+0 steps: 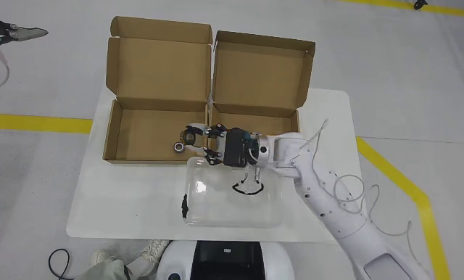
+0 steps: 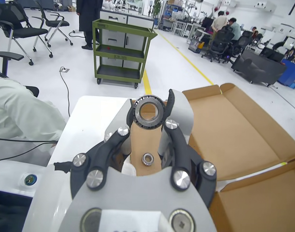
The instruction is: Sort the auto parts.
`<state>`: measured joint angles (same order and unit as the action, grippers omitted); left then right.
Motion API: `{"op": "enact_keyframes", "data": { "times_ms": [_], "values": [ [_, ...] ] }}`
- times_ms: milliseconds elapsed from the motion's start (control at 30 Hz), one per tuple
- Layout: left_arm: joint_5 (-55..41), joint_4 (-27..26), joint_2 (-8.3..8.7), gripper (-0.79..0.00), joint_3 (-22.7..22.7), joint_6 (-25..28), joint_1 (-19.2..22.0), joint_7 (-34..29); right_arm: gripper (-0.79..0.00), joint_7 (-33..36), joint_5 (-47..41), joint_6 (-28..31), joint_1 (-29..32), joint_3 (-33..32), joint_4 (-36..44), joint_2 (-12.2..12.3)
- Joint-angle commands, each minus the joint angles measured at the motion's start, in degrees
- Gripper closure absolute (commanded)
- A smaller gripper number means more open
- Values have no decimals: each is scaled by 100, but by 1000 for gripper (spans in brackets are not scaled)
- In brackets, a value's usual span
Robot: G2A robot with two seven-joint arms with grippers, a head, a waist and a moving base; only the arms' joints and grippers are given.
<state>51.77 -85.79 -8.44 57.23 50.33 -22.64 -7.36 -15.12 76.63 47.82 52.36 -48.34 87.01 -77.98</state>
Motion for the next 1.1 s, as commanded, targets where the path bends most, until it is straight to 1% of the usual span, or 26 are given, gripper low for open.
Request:
{"op": "enact_keyframes", "data": {
  "times_ms": [0, 200, 367, 567, 700, 833, 1067],
  "values": [
    [0, 0, 0, -785, 0, 0, 0, 0, 0, -165, -16, 8, -119, 20, -15, -24],
    [0, 0, 0, -785, 0, 0, 0, 0, 0, -673, 75, -26, -280, 44, 17, -66],
    [0, 0, 0, -785, 0, 0, 0, 0, 0, -1002, 290, -48, -322, -63, 167, -50],
    [0, 0, 0, -785, 0, 0, 0, 0, 0, -790, 309, -156, -365, -104, 346, -54],
    [0, 0, 0, -785, 0, 0, 0, 0, 0, -571, 277, -293, -379, 0, 176, -89],
    [0, 0, 0, -785, 0, 0, 0, 0, 0, -350, 107, -346, -411, 170, -147, -147],
    [0, 0, 0, -785, 0, 0, 0, 0, 0, -354, 18, -566, -479, 589, -955, -304]
  ]
}}
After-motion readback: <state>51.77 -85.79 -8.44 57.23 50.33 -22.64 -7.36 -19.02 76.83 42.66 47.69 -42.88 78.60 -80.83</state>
